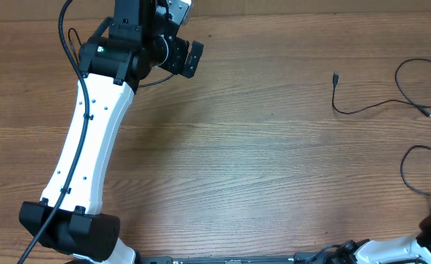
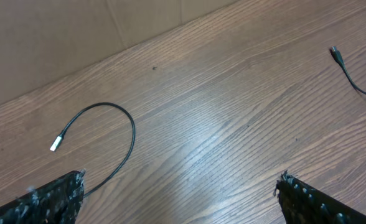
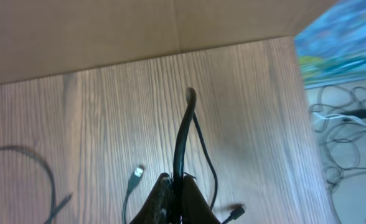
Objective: Untangle cables
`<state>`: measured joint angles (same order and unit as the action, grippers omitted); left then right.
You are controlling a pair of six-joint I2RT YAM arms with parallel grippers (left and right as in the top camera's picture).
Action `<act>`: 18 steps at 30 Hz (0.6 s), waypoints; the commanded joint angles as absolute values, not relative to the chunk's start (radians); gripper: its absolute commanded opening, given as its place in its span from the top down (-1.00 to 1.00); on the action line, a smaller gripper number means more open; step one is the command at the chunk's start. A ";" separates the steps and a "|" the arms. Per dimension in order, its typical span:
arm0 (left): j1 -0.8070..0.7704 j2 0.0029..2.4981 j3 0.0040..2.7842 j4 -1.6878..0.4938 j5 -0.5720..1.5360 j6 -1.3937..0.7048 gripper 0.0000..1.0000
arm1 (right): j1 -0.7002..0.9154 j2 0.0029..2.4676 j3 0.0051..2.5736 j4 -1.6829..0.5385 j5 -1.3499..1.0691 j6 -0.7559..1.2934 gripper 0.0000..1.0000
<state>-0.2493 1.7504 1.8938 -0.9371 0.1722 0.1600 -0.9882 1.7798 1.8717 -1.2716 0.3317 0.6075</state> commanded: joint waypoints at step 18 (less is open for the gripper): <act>-0.259 1.731 1.901 -0.946 0.184 0.153 -0.99 | -1.038 1.893 1.452 -0.826 0.286 0.518 -1.00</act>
<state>-0.2493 1.7504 1.8938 -0.9478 0.1726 0.1600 -1.0363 1.8725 1.4612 -0.8387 0.2703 0.5266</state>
